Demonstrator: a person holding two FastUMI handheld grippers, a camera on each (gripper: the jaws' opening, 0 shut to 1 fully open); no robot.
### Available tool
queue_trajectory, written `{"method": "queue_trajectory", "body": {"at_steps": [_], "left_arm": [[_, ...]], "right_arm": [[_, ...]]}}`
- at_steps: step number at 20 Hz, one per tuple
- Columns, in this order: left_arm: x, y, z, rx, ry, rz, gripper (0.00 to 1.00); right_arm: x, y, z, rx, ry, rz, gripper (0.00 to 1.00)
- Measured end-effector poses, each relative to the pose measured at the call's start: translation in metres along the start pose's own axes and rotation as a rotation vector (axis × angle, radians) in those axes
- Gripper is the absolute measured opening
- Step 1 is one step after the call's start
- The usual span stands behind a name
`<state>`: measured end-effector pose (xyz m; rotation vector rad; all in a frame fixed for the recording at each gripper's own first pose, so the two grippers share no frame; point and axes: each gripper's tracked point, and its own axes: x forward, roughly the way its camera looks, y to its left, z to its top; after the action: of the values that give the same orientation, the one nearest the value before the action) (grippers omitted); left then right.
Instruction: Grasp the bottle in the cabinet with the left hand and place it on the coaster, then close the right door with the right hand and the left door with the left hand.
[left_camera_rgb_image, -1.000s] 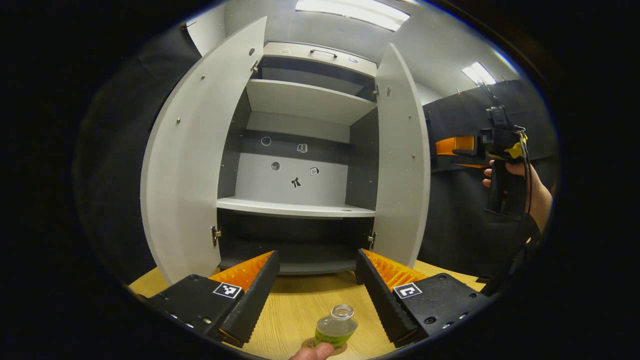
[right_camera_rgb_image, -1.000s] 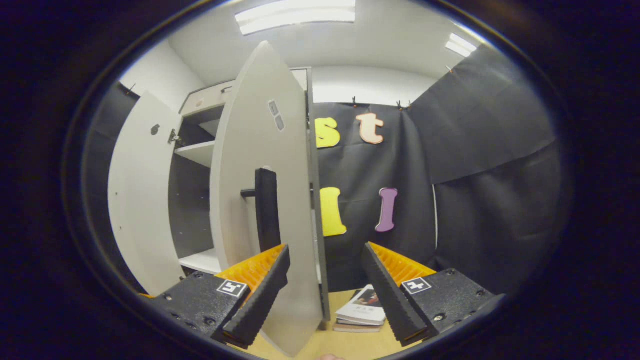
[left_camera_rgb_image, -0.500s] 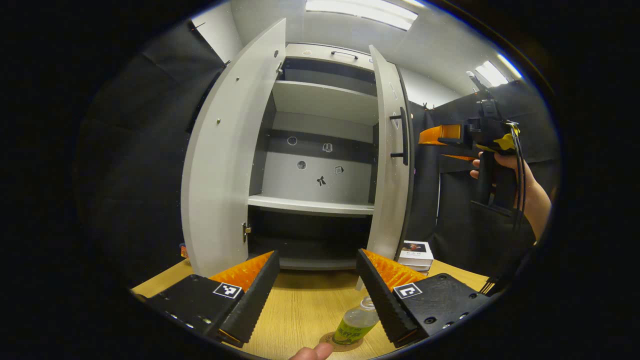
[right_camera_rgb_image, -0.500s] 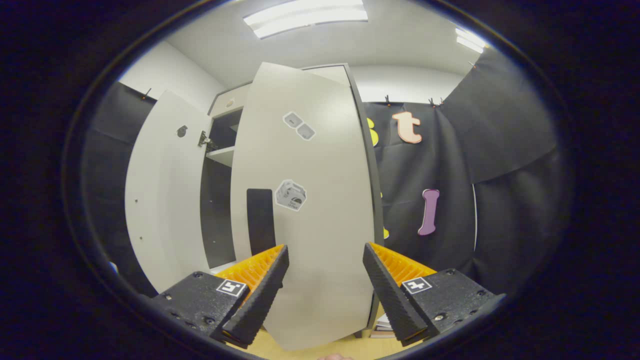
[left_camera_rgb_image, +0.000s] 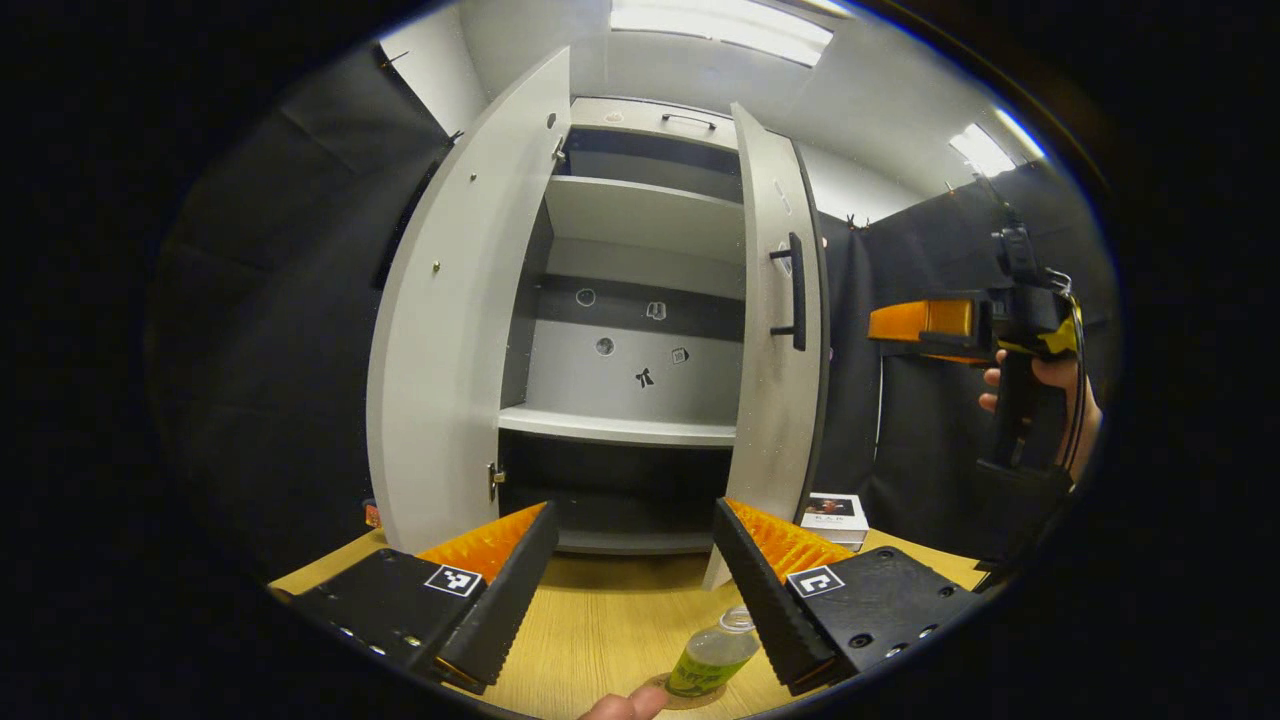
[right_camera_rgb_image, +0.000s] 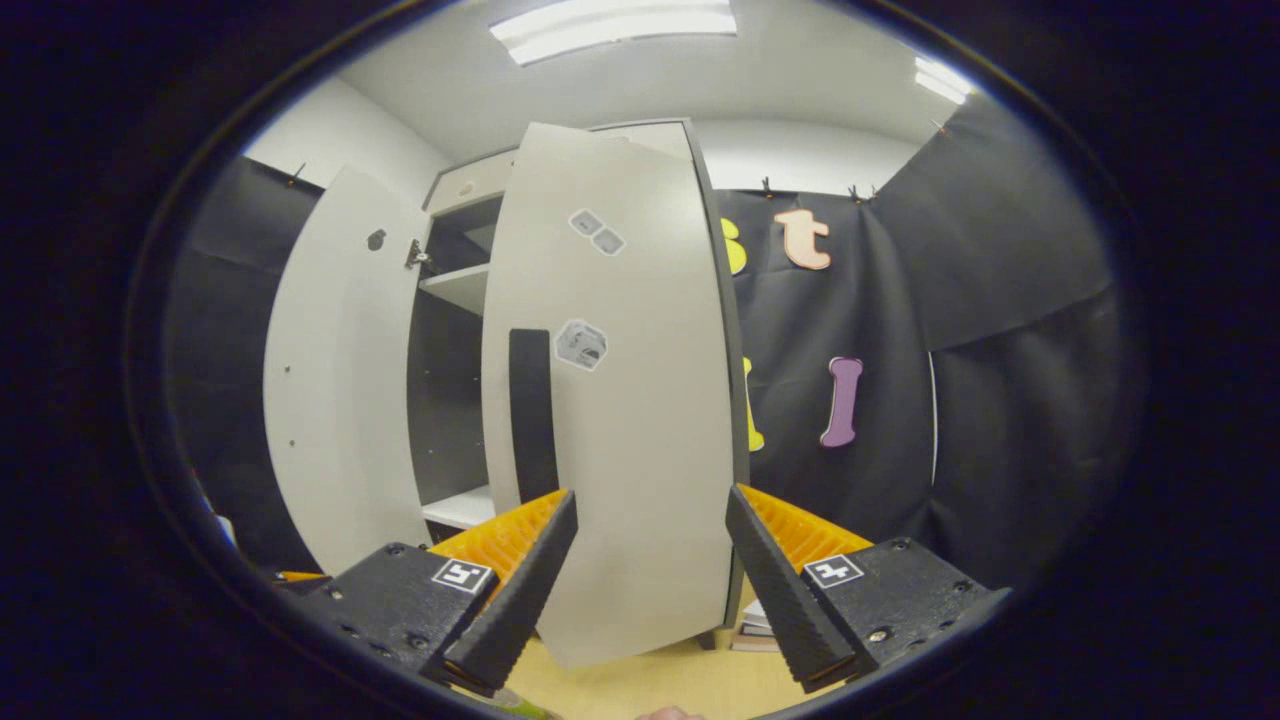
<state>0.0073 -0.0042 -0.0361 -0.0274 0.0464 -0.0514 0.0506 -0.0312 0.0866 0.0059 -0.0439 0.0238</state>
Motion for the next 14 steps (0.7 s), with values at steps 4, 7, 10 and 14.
{"method": "queue_trajectory", "body": {"at_steps": [4, 7, 10, 14], "left_arm": [[0.001, 0.002, 0.006, -0.003, -0.003, 0.003, 0.95], [0.002, 0.010, 0.011, -0.015, -0.004, 0.024, 0.95], [-0.003, 0.020, 0.029, -0.053, -0.018, 0.050, 0.95], [-0.025, 0.079, 0.081, -0.075, -0.094, 0.224, 0.95]], "right_arm": [[-0.023, 0.005, -0.047, 0.011, 0.055, 0.028, 0.99], [-0.042, -0.006, -0.080, -0.002, 0.043, -0.048, 0.99], [-0.046, -0.014, -0.101, -0.047, 0.045, -0.125, 0.98], [-0.041, -0.004, -0.107, -0.023, 0.074, -0.080, 0.99]]}}
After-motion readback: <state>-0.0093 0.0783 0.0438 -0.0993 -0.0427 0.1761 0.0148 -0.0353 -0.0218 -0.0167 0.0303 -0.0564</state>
